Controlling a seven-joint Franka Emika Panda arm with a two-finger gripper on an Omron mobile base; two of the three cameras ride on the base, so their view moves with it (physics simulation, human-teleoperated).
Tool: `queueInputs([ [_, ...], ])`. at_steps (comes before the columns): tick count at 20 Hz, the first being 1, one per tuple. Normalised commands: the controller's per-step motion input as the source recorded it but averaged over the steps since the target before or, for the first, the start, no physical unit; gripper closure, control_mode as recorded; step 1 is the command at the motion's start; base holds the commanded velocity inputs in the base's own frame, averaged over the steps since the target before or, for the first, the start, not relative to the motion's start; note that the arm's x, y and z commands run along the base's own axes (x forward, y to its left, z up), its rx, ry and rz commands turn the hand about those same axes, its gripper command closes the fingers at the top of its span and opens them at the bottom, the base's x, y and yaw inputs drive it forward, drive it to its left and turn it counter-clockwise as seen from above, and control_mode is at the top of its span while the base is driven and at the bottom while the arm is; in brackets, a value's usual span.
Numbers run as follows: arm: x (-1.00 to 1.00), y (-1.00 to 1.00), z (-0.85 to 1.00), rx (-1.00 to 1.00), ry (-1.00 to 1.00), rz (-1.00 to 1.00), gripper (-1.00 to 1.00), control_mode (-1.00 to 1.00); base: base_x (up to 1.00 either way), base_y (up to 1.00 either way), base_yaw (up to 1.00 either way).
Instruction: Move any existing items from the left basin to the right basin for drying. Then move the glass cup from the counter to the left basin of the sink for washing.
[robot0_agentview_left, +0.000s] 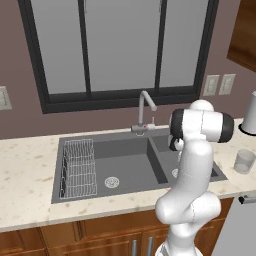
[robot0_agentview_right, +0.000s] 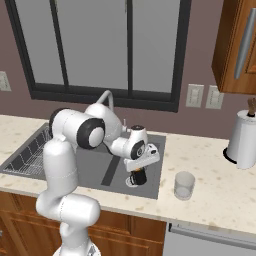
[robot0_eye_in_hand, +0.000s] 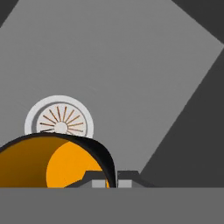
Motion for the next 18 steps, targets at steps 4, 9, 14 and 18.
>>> queueInputs([
  [4,0.22,0.00,-0.34,0.00,0.00,0.08,1.00,-1.00,0.00,0.00,0.00],
  [9,0.13,0.00,-0.18,0.01,0.00,0.07,1.00,-1.00,0.00,0.00,0.00],
  [14,0.08,0.00,-0.11,0.00,0.00,0.07,-1.00,-1.00,0.00,0.00,0.00],
  [18,0.04,0.00,-0.04,0.02,0.00,0.06,-1.00,-1.00,0.00,0.00,0.00],
])
